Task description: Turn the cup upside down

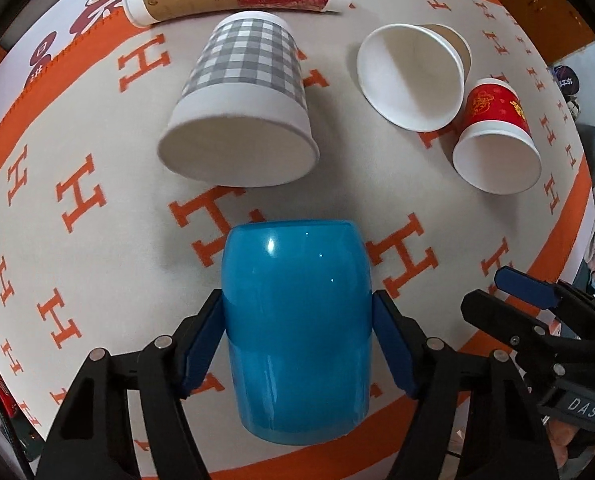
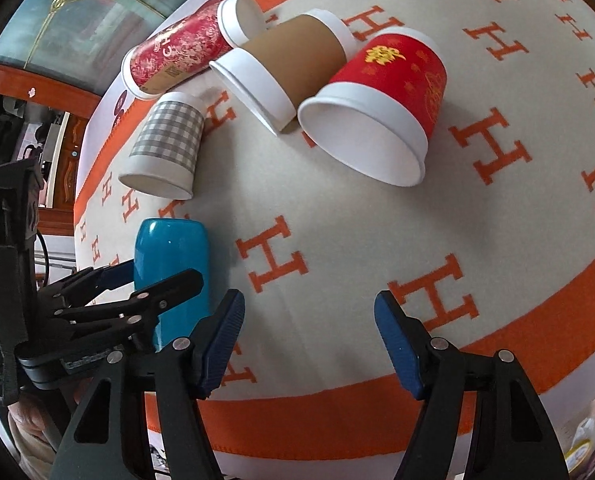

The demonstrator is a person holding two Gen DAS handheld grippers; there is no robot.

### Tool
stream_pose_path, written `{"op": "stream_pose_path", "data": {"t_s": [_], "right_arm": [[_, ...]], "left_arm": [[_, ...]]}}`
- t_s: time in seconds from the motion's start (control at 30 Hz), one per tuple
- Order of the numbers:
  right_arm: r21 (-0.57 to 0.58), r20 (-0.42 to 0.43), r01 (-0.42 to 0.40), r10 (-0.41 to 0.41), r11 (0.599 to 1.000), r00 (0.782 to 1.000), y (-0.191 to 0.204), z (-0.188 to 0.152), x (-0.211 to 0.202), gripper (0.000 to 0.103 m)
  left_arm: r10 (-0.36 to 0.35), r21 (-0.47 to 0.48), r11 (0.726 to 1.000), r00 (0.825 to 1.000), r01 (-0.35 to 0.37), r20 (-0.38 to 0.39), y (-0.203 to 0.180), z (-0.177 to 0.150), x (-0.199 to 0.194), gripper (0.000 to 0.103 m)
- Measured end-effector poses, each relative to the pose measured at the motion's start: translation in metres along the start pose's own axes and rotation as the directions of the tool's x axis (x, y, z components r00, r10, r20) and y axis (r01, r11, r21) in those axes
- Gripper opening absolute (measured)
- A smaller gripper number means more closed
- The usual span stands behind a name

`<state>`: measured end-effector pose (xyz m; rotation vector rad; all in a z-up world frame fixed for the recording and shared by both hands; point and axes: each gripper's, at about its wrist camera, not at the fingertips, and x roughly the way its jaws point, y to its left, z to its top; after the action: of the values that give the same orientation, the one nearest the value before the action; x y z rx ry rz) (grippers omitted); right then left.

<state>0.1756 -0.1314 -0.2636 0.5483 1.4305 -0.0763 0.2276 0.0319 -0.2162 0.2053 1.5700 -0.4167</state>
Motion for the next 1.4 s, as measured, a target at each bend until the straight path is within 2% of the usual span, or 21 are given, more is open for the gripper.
{"op": "stream_pose_path", "data": {"t_s": [0.23,0.33,0.57,0.73,0.77,0.97,1.17,1.4], "right_arm": [[0.007,-0.016,-0.009,0.009,1.000,1.000,-0.002,-0.003,0.002,0.069],[0.011,-0.015,-0.014,0.014,1.000,1.000,-0.004,-0.006,0.000,0.068],[0.019,-0.004,-0.019,0.019,1.000,1.000,-0.013,-0.011,-0.013,0.067],[0.012,0.006,-0.027,0.027,1.000,1.000,-0.017,-0.015,-0.025,0.067],[0.009,0.010,-0.028,0.028,1.000,1.000,-0.018,-0.016,-0.029,0.067],[-0.004,0.032,-0.020,0.020,1.000,0.999,-0.034,-0.025,-0.054,0.067],[-0.028,0.037,0.005,-0.004,1.000,0.999,-0.057,-0.035,-0.074,0.067],[-0.063,0.027,0.035,-0.033,0.997,0.999,-0.084,-0.048,-0.087,0.067]], "left_arm": [[-0.014,-0.030,0.999,1.000,0.014,-0.001,-0.005,0.006,0.003,0.070],[-0.037,-0.076,0.996,0.999,0.038,0.013,0.006,0.000,0.001,0.070],[-0.089,-0.130,0.987,0.995,0.093,0.038,0.005,-0.009,-0.011,0.070],[-0.122,-0.164,0.978,0.991,0.129,0.050,-0.004,-0.021,-0.018,0.070],[-0.131,-0.170,0.976,0.990,0.138,0.053,-0.003,-0.032,-0.024,0.070],[-0.174,-0.216,0.958,0.981,0.189,0.088,-0.027,-0.052,-0.034,0.070],[-0.202,-0.302,0.927,0.974,0.223,0.102,-0.055,-0.069,-0.016,0.070],[-0.187,-0.370,0.904,0.977,0.213,0.104,-0.079,-0.083,0.017,0.070]]}}
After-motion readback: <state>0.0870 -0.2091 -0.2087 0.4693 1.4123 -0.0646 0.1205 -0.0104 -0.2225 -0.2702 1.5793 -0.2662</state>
